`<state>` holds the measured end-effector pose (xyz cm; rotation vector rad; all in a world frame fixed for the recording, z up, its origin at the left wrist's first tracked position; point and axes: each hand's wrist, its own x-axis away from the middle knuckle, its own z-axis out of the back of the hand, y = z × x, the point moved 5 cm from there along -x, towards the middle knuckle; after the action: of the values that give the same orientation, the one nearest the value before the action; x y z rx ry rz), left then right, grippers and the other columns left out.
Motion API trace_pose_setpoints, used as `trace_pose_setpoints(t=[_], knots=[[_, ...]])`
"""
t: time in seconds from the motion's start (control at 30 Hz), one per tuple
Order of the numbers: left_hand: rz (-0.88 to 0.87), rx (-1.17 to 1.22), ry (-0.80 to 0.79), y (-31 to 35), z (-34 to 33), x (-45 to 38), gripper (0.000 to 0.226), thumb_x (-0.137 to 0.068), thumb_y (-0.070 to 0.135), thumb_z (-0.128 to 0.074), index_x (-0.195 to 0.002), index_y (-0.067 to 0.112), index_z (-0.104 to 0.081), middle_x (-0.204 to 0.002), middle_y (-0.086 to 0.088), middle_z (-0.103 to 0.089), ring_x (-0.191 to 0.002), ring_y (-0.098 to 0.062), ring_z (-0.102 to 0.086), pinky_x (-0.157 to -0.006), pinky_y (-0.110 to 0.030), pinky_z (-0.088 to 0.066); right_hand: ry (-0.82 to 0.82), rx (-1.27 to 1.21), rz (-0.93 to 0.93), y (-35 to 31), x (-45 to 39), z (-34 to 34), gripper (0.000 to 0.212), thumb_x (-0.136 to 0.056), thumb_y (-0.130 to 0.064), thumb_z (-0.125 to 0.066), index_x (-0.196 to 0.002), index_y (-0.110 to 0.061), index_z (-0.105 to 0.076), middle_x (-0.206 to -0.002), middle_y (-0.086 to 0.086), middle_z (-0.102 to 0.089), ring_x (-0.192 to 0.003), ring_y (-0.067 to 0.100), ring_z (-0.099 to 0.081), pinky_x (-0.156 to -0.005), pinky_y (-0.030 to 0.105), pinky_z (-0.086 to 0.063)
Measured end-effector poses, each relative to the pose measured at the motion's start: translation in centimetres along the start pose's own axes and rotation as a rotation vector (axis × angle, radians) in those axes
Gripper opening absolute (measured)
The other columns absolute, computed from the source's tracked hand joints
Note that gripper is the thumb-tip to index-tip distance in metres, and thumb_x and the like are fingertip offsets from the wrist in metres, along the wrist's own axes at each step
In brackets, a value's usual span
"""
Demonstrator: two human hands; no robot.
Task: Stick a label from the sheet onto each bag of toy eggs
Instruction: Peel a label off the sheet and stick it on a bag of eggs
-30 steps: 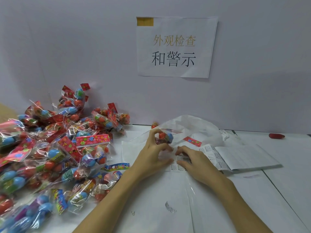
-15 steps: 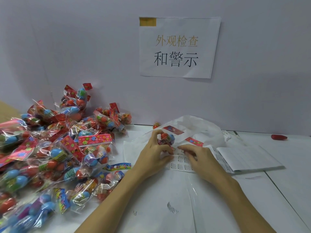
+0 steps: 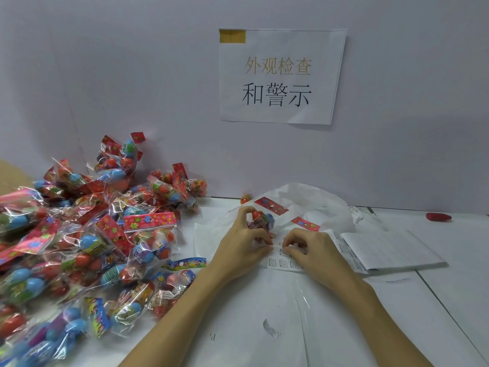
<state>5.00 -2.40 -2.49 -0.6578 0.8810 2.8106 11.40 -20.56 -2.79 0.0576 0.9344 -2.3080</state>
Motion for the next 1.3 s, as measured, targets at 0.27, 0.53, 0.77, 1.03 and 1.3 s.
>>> trace_pose_setpoints(t=[0.27,0.53,0.77,1.03,1.3], knots=[[0.039,0.009,-0.03,0.0,0.0,0.0,0.012,-0.088,0.034,-0.082,-0.097,0.026,-0.079,-0.142,0.016,-0.022,-0.105,-0.008,-0.055,-0.092,-0.024,-0.054,-0.008,-0.051,0.029,-0.2,0.1,0.1,0.019,-0.092,-0.019,-0.077,-0.093,-0.035,-0.068,-0.093,-0.017,-0.073,-0.094,0.001,-0.069,-0.086,0.025,-0.057],[0.07,0.047,-0.037,-0.5,-0.2,-0.2,0.014,-0.086,0.033,-0.084,-0.097,0.026,-0.08,-0.126,0.029,-0.015,-0.106,-0.006,-0.055,-0.09,-0.012,-0.05,-0.056,-0.087,0.005,-0.4,0.0,0.3,0.016,-0.098,-0.016,-0.068,-0.09,-0.03,-0.067,-0.096,-0.014,-0.07,-0.098,0.005,-0.066,-0.089,0.026,-0.053],[0.256,0.558,0.091,-1.0,1.0,-0.6,0.009,-0.089,0.026,-0.083,-0.097,0.027,-0.081,-0.128,0.0,-0.046,-0.116,0.001,-0.057,-0.093,-0.007,-0.045,0.226,-0.752,-0.205,-0.2,-0.2,2.2,0.003,-0.097,-0.008,-0.071,-0.098,-0.008,-0.074,-0.085,0.0,-0.076,-0.082,0.013,-0.073,-0.069,0.021,-0.058],[0.252,1.108,0.157,0.0,2.1,-0.9,0.073,-0.086,-0.004,-0.081,-0.139,0.041,-0.056,-0.13,-0.011,-0.065,-0.108,-0.036,-0.074,-0.094,-0.048,-0.061,0.195,-1.225,-0.285,-1.7,0.1,1.4,0.026,-0.091,-0.006,-0.074,-0.117,-0.007,-0.07,-0.091,0.007,-0.075,-0.079,0.012,-0.072,-0.072,0.02,-0.059],[0.209,1.122,0.099,1.4,0.9,-0.8,0.046,-0.095,0.018,-0.078,-0.135,0.03,-0.06,-0.125,-0.002,-0.071,-0.11,-0.033,-0.074,-0.086,-0.041,-0.063,0.24,-1.241,-0.237,-3.3,0.7,0.9,0.02,-0.074,-0.017,-0.084,-0.092,-0.009,-0.082,-0.096,0.017,-0.079,-0.086,0.023,-0.077,-0.078,0.022,-0.061]])
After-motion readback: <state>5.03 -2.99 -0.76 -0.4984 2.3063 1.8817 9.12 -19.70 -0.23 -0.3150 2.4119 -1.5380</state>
